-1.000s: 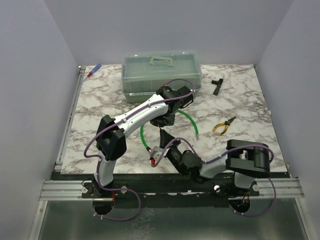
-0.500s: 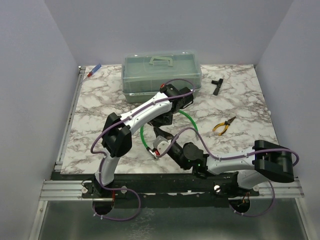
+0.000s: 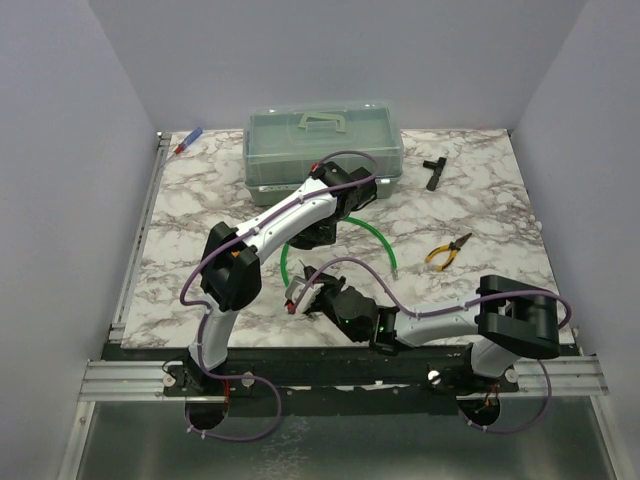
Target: Unlock with the key
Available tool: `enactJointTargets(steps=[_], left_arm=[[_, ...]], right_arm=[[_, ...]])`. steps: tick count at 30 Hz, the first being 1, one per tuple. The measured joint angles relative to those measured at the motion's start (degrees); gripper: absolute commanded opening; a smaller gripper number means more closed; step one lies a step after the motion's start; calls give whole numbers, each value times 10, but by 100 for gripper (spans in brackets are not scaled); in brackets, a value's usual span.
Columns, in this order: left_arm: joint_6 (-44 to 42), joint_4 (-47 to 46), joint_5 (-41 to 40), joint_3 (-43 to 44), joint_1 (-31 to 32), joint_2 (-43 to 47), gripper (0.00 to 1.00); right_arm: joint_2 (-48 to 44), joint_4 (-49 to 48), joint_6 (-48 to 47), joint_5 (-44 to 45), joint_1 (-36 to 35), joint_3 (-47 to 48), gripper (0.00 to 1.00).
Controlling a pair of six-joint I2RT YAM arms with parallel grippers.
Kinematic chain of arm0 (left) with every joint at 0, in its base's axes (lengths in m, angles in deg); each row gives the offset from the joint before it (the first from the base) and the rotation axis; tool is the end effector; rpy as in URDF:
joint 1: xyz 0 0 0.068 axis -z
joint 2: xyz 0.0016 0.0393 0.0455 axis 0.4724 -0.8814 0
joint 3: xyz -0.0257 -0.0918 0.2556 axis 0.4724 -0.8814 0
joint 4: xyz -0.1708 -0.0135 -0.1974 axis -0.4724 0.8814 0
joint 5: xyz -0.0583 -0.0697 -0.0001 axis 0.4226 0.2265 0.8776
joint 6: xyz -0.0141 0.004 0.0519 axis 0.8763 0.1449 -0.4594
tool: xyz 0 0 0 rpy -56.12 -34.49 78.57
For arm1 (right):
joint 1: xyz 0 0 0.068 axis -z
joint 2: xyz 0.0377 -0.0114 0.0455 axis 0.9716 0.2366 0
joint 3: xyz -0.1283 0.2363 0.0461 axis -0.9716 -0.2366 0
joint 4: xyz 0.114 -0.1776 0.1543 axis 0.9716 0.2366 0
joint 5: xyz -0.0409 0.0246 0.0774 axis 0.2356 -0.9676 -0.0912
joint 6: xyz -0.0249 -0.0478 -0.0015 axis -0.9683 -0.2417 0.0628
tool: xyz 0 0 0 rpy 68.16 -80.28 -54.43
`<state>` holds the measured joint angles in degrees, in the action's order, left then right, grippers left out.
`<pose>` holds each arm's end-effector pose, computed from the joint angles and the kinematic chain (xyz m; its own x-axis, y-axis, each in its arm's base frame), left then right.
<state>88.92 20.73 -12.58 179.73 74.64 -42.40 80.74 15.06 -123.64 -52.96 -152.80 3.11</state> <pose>0.2806 -0.2700 0.2806 -0.9406 0.0566 -0.3349 -0.0708 0.9317 0.3564 0.0938 0.3064 0.2013 0.3902 -0.5474 -0.7403 -0.5627 0.4946 -0.6623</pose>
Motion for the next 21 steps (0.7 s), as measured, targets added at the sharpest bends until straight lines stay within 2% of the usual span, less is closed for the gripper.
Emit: enactJointTargets(steps=[21], left_arm=[[-1,0,0,0,0,0,4]], right_arm=[[38,-60,-45,61,5,26,0]])
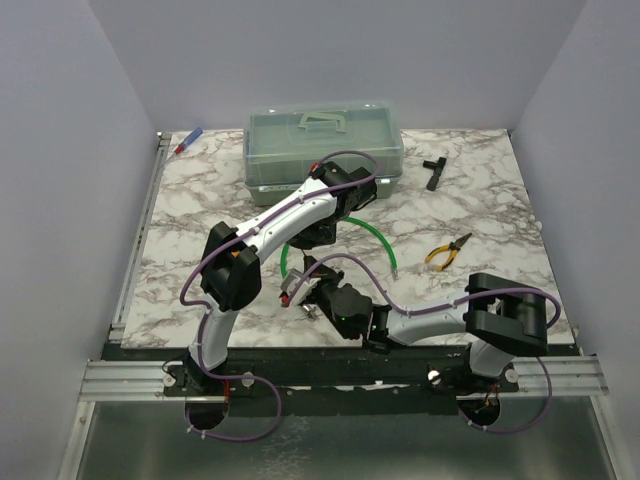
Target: Unlock with the key
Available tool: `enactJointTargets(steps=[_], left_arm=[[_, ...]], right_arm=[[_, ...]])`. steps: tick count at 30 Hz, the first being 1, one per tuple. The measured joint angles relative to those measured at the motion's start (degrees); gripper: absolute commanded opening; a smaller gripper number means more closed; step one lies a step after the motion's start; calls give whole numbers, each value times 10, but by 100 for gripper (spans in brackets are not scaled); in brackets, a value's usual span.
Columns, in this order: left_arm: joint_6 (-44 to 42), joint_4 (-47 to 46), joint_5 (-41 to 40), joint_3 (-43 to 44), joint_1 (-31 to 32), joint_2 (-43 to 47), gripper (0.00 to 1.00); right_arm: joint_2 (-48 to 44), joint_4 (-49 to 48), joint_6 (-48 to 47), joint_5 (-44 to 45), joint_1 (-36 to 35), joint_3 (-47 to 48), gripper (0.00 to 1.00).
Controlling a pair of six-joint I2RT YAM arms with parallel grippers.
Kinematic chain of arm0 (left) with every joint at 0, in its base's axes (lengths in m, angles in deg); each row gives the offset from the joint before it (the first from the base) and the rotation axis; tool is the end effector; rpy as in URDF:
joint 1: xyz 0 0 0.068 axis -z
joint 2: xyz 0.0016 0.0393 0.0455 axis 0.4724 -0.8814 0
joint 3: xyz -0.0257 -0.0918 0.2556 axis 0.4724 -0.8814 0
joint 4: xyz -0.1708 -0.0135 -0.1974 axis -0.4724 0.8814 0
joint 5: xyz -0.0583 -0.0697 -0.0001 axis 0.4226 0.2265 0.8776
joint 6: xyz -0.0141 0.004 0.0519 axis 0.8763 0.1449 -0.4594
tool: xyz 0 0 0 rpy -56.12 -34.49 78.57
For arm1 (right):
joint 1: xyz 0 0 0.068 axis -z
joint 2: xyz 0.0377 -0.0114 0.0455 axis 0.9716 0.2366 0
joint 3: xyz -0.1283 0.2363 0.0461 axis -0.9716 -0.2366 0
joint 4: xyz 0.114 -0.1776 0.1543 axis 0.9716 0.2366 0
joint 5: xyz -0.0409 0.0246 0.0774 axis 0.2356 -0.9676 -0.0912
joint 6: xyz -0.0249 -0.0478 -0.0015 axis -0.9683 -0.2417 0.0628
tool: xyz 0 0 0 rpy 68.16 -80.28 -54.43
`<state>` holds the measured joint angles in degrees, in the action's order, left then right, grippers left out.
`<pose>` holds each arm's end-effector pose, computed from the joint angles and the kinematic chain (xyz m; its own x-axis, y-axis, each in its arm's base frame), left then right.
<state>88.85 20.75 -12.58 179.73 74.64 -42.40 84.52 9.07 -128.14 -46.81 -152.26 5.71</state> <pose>0.2806 -0.2699 0.2806 -0.9407 0.0578 -0.3342 -0.0696 0.9315 0.3570 0.1027 0.3169 0.2053 0.3866 -0.5766 -0.7197 -0.4502 0.5631 -0.6930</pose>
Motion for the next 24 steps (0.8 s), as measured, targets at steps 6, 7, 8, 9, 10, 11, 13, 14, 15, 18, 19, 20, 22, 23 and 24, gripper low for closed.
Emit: enactJointTargets(steps=[6,7,8,9,10,11,13,14,15,18,19,20,22,23,24], left_arm=[[0,0,0,0,0,0,4],[0,0,0,0,0,0,4],[0,0,0,0,0,0,4],[0,0,0,0,0,0,4],[0,0,-1,0,0,0,4],[0,0,-1,0,0,0,4],[0,0,-2,0,-1,0,4],[-1,0,-2,0,-1,0,4],[-1,0,-2,0,-1,0,4],[-1,-1,-2,0,-1,0,4],[-1,-2,-3,0,-1,0,4],[-2,-2,-3,0,-1,0,4],[-3,-3,-5,0,-1,0,4],[-3,-4,-10,0,-2,0,4],[-3,-5,-10,0,-3,0,4]], right_arm=[[22,-12,-3,7,7,14,0],[25,-13,-5,7,7,15,0],[27,-13,-6,9,9,16,0],[31,-14,-10,11,10,19,0],[34,-15,-13,13,11,22,0],[36,-17,-17,15,11,24,0],[39,-24,-22,18,11,26,0],[40,-26,-25,19,11,26,0],[41,-28,-27,20,11,26,0],[43,-31,-31,21,13,27,0],[44,-33,-32,22,13,27,0],[45,-34,-33,22,13,27,0],[52,-40,-39,26,13,30,0],[53,-44,-45,28,13,33,0],[62,-49,-49,31,13,36,0]])
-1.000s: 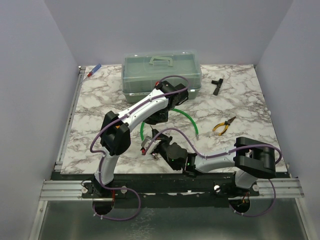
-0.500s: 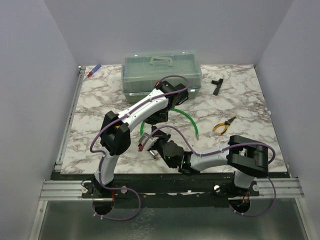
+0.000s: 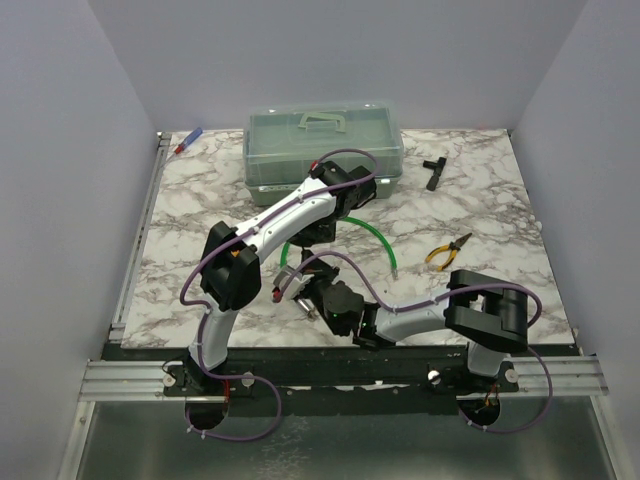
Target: Unlock with the key
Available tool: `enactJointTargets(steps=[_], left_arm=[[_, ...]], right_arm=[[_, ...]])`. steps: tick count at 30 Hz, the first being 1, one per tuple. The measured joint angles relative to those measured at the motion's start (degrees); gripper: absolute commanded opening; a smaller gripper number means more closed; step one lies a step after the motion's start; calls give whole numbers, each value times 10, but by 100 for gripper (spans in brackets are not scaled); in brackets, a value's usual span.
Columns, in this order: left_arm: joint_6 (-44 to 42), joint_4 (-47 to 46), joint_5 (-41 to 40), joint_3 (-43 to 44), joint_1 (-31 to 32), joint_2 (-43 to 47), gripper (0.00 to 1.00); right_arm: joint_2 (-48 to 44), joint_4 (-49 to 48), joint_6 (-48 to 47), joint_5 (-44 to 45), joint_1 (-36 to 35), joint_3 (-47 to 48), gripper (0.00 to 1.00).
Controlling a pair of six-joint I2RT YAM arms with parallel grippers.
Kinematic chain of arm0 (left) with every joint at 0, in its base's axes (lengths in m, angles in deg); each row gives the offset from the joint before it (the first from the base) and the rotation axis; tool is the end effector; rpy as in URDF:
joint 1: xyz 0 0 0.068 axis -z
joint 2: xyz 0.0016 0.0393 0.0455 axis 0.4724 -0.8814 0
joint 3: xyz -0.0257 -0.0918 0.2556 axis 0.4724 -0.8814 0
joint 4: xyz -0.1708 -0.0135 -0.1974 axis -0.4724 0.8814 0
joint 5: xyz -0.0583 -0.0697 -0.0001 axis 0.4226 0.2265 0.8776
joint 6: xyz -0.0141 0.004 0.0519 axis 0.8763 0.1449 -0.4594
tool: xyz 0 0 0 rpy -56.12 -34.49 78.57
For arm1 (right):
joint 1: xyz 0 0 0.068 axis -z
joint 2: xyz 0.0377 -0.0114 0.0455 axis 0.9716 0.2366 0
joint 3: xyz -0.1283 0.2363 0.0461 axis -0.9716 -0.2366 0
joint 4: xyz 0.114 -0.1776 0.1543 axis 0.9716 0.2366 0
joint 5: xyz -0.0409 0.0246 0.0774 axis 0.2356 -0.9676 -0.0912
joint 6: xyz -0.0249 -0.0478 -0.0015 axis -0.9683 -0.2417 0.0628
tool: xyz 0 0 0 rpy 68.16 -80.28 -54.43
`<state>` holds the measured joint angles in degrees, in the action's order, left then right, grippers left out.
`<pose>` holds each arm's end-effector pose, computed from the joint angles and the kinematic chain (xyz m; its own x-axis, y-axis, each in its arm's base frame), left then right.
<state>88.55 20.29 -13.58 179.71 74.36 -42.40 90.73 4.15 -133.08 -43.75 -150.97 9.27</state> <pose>0.2829 -0.2688 0.2808 -0.9352 0.0609 -0.3487 -0.0751 0.9285 0.3636 0.1163 0.3329 0.1969 0.3843 -0.6284 -0.6763 -0.3653 0.5692 -0.7366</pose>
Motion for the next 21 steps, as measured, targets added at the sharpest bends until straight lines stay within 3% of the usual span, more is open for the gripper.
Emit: enactJointTargets(steps=[12,21], left_arm=[[0,-14,-5,0,-8,0,4],[-3,-29,-12,0,-25,0,4]], right_arm=[[38,-23,-47,28,0,25,0],[151,-179,-193,57,-4,64,0]])
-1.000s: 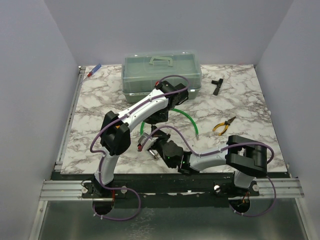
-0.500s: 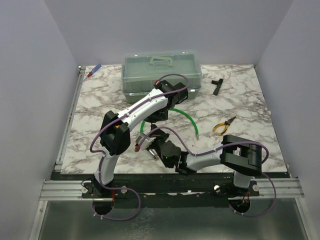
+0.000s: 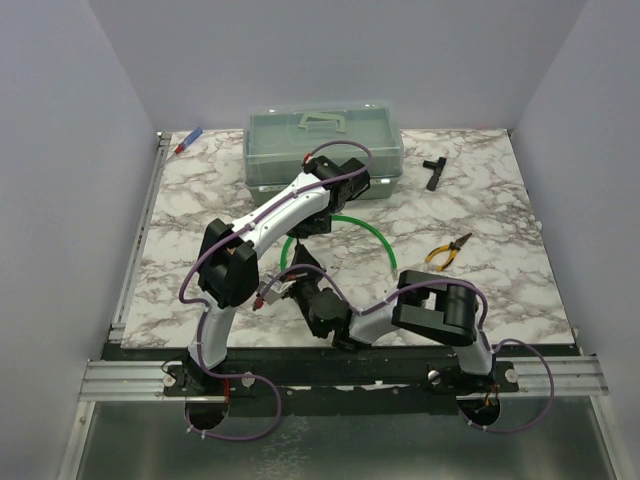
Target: Unlock with the key
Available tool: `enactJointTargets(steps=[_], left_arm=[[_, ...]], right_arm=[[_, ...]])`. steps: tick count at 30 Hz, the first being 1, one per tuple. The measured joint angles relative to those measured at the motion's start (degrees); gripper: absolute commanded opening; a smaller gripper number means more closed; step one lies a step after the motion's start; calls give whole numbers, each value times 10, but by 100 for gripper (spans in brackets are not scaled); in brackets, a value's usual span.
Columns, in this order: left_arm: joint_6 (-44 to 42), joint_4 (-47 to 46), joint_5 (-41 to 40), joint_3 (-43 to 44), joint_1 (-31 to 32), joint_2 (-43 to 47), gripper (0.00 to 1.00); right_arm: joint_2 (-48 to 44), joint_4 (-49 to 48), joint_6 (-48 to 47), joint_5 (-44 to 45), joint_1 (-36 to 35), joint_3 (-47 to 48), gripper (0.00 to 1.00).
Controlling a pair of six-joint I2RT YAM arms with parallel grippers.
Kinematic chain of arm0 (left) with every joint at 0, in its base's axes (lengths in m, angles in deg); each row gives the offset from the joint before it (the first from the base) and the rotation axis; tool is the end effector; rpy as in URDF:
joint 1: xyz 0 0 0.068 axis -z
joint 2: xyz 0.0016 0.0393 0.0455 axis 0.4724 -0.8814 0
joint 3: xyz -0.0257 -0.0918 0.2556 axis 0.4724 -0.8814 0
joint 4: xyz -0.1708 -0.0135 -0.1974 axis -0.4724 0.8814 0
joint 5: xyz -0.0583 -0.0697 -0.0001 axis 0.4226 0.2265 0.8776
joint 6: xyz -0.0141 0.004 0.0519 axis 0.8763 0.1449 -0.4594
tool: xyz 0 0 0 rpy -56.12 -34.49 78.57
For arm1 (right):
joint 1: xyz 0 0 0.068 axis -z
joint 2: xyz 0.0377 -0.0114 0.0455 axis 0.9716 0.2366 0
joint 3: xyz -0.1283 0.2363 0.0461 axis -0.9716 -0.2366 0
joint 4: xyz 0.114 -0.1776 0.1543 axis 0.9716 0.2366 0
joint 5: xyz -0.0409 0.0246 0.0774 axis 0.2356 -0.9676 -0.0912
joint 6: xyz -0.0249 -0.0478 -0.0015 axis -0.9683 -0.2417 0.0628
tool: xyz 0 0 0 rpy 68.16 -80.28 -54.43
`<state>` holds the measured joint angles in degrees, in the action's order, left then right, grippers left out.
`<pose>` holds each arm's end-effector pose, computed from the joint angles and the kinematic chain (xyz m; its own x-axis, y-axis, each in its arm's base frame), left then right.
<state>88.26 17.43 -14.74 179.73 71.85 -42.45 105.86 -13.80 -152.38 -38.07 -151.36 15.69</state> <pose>0.2987 -0.2594 0.2809 -0.9192 0.0174 -0.3935 -0.1285 0.9311 0.3413 0.1252 0.3658 0.1652 0.4286 -0.7529 -0.4994 -0.1481 0.4867 -0.8609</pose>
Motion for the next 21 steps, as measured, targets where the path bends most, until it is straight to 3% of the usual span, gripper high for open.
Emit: enactJointTargets(steps=[5,21], left_arm=[[-7,-11,0,0,-1,0,4],[-30,-25,8,-2,-7,0,4]], right_arm=[[28,-42,-55,4,0,9,0],[35,6,-73,15,0,33,0]])
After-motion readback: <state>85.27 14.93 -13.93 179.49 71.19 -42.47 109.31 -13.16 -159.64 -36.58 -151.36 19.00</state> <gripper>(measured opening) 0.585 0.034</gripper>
